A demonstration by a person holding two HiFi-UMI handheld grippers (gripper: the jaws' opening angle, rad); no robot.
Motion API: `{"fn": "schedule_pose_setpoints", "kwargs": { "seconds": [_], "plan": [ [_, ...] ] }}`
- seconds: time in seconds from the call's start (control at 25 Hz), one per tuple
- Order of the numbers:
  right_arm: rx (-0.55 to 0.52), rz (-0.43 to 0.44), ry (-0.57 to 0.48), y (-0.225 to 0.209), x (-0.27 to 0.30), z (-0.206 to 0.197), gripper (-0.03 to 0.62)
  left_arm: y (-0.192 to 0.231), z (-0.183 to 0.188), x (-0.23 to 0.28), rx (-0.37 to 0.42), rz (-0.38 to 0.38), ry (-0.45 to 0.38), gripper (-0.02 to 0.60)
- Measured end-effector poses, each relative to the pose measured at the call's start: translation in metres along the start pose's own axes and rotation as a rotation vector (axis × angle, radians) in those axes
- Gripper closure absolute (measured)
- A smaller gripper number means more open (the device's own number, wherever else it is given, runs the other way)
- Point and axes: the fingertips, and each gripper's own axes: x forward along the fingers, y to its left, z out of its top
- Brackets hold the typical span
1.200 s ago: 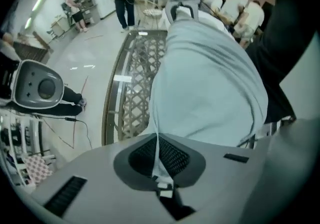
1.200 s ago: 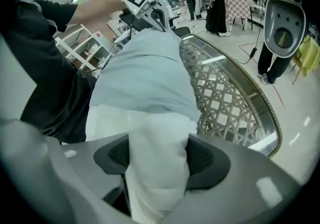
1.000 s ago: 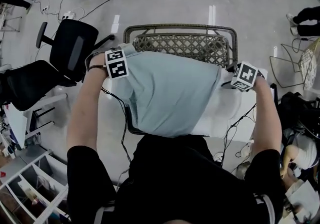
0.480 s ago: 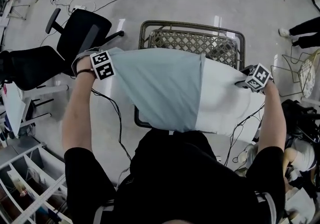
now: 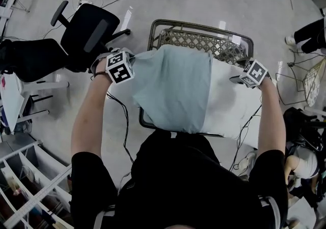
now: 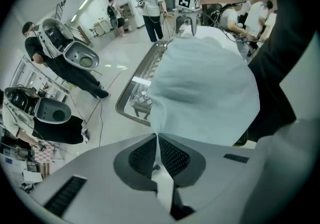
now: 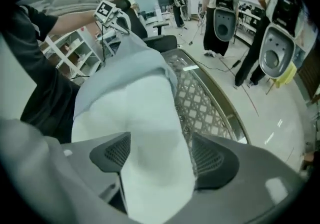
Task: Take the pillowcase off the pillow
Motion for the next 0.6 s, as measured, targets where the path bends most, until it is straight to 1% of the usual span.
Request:
{"fn": "schedule_pose_setpoints", "kwargs": {
  "seconds": [0.08, 0.16, 0.24, 0.28, 0.32, 0.36, 0.4, 0.52, 0.6],
  "plan": [
    [-0.056, 0.017, -0.025, 0.007, 0.011, 0.031, 0.183, -0.006, 0.022, 0.007, 0.012, -0.025, -0.050, 0.575],
    [-0.097, 0.042, -0.029, 0.014, 0.026, 0.051, 0.148, -0.012, 0.041, 0.018, 0.038, -0.051, -0.081, 0.574],
    [-0.115, 0.065, -0.024, 0.017, 0.040, 0.063, 0.116, -0.017, 0.052, 0.033, 0.077, -0.078, -0.085, 0.572],
    [-0.118, 0.075, -0.017, 0.017, 0.046, 0.066, 0.106, -0.018, 0.056, 0.041, 0.096, -0.092, -0.081, 0.558],
    [-0.115, 0.085, -0.011, 0.016, 0.052, 0.066, 0.096, -0.019, 0.059, 0.050, 0.110, -0.106, -0.078, 0.504],
    [-0.107, 0.097, -0.007, 0.014, 0.057, 0.065, 0.082, -0.019, 0.062, 0.058, 0.120, -0.119, -0.075, 0.427],
    [-0.095, 0.111, -0.008, 0.012, 0.061, 0.064, 0.073, -0.020, 0.066, 0.066, 0.130, -0.135, -0.075, 0.382],
    [-0.067, 0.157, -0.023, 0.012, 0.071, 0.062, 0.043, -0.021, 0.076, 0.087, 0.173, -0.166, -0.080, 0.313],
    [-0.077, 0.191, -0.034, 0.016, 0.077, 0.063, 0.043, -0.015, 0.085, 0.103, 0.203, -0.161, -0.091, 0.298]
  ]
}}
